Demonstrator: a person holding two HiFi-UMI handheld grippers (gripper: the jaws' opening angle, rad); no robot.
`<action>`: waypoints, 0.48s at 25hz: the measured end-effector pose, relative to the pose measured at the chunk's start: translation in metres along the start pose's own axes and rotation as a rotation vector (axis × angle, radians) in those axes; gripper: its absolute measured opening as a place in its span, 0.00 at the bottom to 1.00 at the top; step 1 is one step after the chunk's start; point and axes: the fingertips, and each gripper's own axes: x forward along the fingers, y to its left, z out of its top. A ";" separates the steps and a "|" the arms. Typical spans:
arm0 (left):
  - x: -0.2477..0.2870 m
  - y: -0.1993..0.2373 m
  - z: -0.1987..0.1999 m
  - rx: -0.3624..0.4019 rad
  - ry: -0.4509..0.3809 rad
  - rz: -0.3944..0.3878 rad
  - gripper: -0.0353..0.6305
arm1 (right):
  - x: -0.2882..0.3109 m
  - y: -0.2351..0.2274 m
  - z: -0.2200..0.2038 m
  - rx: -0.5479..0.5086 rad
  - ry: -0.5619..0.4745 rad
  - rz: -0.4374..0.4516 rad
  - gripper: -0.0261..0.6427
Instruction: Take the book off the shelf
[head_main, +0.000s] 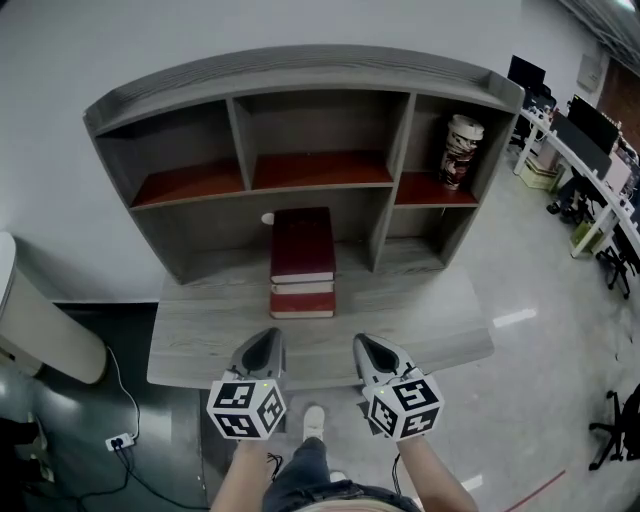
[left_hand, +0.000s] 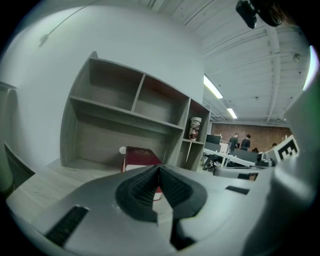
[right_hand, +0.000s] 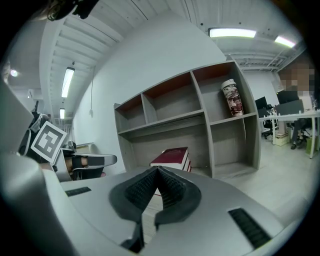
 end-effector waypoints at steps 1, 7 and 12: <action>0.007 0.005 0.003 0.005 0.005 0.000 0.07 | 0.008 -0.003 0.002 0.000 0.003 -0.001 0.04; 0.047 0.033 0.019 0.006 0.021 -0.008 0.07 | 0.056 -0.014 0.016 0.008 0.014 -0.013 0.04; 0.083 0.058 0.035 -0.002 0.024 -0.013 0.07 | 0.098 -0.030 0.029 0.011 0.031 -0.035 0.04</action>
